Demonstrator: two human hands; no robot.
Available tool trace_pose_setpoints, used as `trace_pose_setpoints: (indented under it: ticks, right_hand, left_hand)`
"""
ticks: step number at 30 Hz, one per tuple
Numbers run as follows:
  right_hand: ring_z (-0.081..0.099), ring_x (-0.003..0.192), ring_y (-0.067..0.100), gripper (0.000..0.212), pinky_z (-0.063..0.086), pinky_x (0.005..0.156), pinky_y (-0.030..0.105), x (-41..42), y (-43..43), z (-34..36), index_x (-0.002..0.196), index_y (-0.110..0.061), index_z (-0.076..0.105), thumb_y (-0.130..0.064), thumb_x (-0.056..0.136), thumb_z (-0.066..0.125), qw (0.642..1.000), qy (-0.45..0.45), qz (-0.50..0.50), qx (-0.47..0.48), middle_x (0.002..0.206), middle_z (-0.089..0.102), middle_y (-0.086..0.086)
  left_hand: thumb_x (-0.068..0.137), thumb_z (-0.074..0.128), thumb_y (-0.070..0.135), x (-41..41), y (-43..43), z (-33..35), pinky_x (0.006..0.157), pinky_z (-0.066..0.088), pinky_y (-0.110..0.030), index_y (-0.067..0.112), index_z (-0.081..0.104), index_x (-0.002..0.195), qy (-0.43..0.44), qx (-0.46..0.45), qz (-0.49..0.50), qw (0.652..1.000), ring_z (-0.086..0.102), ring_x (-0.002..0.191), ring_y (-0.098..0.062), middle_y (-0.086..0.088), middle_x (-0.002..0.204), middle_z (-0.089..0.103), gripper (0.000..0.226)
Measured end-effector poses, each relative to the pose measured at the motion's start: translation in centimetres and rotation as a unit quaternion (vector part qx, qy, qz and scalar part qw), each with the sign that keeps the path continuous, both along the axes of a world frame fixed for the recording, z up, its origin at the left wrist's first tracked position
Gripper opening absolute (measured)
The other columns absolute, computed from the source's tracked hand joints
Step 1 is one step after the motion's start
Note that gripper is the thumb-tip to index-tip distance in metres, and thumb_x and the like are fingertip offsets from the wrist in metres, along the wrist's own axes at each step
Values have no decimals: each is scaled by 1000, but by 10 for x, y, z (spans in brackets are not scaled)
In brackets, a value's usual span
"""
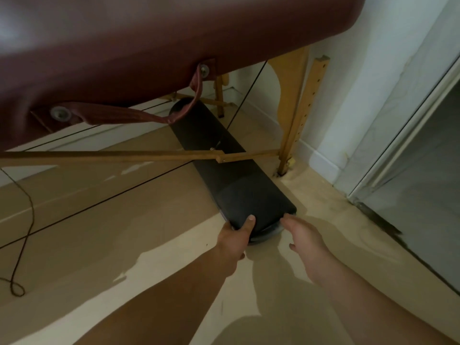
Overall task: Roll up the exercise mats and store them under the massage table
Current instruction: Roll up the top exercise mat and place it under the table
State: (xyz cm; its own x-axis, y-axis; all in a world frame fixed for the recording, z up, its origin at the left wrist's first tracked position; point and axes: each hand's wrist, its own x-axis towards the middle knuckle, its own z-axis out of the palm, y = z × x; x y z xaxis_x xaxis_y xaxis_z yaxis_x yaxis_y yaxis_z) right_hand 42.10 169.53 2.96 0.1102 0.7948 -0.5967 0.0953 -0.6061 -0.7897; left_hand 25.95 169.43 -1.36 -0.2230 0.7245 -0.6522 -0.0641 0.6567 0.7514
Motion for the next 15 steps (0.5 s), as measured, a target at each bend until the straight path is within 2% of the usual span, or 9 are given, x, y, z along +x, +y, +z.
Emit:
trace_pose_setpoints:
  ticks: [2,4,6,8,10,12,15]
  right_hand:
    - [61,95,25,14,51,93,40,-2,-3,8,112,-21,70,-20,104,58,999,-49,-12,16,105,66,4]
    - [56,77,22,16,48,76,35,-4,-7,12,91,-23,66,-17,104,58,998,-66,-18,17,87,61,6]
    - [57,77,22,20,47,72,33,-8,-12,15,86,-22,63,-16,104,56,997,-75,-11,9,85,61,6]
    - [53,66,19,16,42,61,28,-13,-17,20,91,-19,65,-18,104,55,995,-96,14,12,77,59,4]
    - [46,58,18,26,34,55,27,-19,-23,33,77,-19,59,-17,103,55,991,-126,45,24,68,53,3]
    - [46,58,19,34,33,55,28,-23,-32,60,68,-19,53,-16,102,55,986,-147,65,34,65,51,4]
    - [49,61,22,30,34,56,29,-29,-58,124,70,-16,56,-15,100,54,983,-162,86,20,67,53,8]
  left_hand:
    - [96,69,64,-2,-2,4,95,57,-44,17,50,153,7,-16,-17,1000,62,123,-31,-6,143,61,76]
    - [98,68,62,-6,-1,7,99,57,-45,15,51,152,17,-19,-22,999,62,125,-31,-7,144,60,73]
    - [103,65,56,-10,-3,14,101,57,-46,13,51,151,24,-27,-32,999,62,126,-33,-9,141,61,66]
    - [106,64,48,-13,-8,22,102,58,-47,12,54,143,32,-42,-45,998,64,122,-33,-10,125,65,53]
    - [108,63,43,-18,-16,39,102,59,-47,12,57,131,34,-54,-66,996,67,116,-32,-6,110,65,39]
    - [109,63,39,-22,-28,69,98,60,-45,13,59,125,30,-57,-90,994,69,110,-29,-5,109,67,31]
    - [108,65,32,-28,-53,134,87,58,-40,12,63,125,43,-55,-118,991,70,100,-26,-9,111,69,27]
